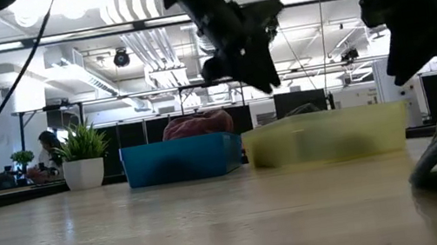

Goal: Pick & Place hat
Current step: Put the black cap into the yellow bin

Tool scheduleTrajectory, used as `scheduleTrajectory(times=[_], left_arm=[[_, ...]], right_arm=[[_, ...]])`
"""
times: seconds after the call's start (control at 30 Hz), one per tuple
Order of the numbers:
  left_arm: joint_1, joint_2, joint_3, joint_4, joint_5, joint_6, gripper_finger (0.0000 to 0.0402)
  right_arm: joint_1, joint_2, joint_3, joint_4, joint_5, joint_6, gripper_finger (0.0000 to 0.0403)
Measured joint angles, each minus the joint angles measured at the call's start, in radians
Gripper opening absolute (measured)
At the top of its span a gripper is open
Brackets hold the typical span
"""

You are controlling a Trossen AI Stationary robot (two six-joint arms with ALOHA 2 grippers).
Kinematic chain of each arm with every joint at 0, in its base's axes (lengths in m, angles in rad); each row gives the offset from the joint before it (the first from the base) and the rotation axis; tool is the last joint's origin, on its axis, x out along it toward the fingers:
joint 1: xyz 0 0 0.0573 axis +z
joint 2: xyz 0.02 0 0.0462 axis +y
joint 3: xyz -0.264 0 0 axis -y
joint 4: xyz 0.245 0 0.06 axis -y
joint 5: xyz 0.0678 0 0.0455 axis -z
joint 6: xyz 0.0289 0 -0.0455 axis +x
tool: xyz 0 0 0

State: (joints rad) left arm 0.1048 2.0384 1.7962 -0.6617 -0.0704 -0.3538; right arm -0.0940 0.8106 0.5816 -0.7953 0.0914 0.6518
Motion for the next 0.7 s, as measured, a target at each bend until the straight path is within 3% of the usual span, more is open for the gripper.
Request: scheduleTrajectory(times=[0.13, 0.37, 0.43, 0.6, 0.7], left_arm=[[-0.021, -0.040, 0.000, -0.011, 0.015, 0.074, 0.0103], [-0.105, -0.073, -0.006, -0.024, 0.291, 0.277, 0.0103], [-0.134, -0.071, -0.031, -0.028, 0.317, 0.308, 0.0103], [-0.208, -0.069, -0.084, -0.068, 0.320, 0.270, 0.0103], [-0.247, -0.069, -0.111, -0.062, 0.408, 0.130, 0.0103]], right_arm=[[0.022, -0.001, 0.000, -0.026, -0.067, 0.003, 0.0231], [0.122, 0.002, 0.000, -0.042, -0.131, 0.088, 0.0231], [0.164, 0.003, -0.001, -0.041, -0.130, 0.114, 0.0231], [0.278, 0.005, -0.001, -0.036, -0.142, 0.203, 0.0231], [0.349, 0.005, -0.002, -0.031, -0.161, 0.260, 0.0231]])
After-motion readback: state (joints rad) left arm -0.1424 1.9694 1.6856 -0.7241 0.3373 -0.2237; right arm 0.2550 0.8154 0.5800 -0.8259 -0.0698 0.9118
